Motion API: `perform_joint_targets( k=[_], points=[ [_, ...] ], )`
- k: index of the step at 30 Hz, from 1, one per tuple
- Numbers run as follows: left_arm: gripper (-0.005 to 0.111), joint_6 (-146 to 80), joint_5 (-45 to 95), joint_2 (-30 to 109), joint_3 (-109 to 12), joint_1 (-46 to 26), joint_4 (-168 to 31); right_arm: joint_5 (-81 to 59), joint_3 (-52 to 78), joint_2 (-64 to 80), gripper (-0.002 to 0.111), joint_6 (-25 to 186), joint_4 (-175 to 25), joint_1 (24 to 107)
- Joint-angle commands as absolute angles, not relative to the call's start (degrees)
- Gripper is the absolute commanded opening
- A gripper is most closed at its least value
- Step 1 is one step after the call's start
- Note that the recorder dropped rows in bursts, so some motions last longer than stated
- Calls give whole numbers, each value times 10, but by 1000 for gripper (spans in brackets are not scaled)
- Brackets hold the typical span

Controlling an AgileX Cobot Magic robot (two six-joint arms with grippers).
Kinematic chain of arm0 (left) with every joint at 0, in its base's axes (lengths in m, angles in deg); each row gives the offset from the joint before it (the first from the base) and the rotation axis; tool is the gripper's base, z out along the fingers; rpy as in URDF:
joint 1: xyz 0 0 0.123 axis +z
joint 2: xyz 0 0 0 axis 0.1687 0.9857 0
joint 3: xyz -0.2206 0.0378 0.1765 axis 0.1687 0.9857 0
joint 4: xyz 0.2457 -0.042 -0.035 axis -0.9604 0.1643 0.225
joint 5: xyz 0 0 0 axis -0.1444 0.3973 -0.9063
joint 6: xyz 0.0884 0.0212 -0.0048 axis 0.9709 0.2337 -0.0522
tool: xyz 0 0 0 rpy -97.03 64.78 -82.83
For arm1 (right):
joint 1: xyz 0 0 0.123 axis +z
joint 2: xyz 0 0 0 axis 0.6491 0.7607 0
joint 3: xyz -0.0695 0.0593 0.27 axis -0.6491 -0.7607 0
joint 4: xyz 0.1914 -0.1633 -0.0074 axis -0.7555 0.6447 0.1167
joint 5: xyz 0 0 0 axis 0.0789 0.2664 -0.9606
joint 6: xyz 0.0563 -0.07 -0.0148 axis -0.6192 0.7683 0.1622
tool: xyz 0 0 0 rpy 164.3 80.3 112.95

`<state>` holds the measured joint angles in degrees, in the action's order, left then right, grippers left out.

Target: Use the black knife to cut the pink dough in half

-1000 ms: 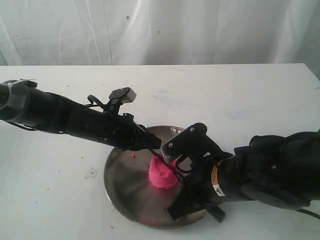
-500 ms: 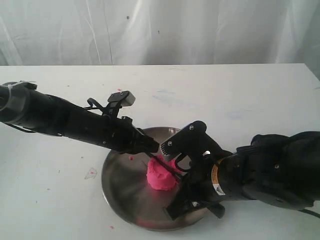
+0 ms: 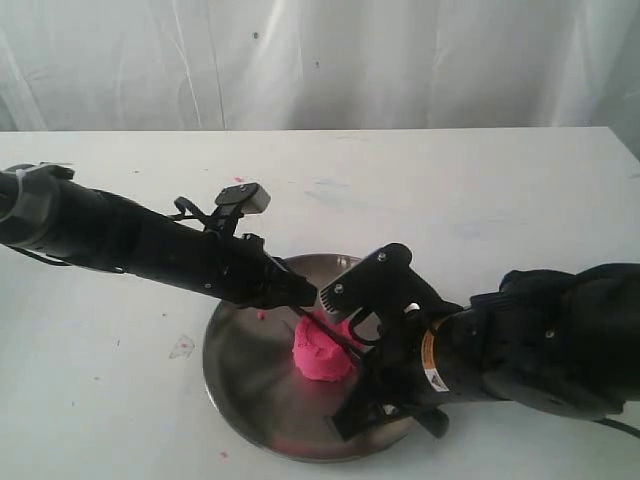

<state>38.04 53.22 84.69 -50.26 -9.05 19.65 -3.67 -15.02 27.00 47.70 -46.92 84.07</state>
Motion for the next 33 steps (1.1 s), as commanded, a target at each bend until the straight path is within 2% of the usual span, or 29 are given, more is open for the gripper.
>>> perform_joint_targets(
  k=[1,26,33],
  points=[
    [0,378,539,849,-494,-93,176,-37,-152,289,0,463,-471,838],
    [0,378,531,848,-494,-93,166,-46,-152,284,0,463,-471,838],
    [0,344,489,763,-518,-93,97,-46,-152,284,0,463,-471,838]
  ],
)
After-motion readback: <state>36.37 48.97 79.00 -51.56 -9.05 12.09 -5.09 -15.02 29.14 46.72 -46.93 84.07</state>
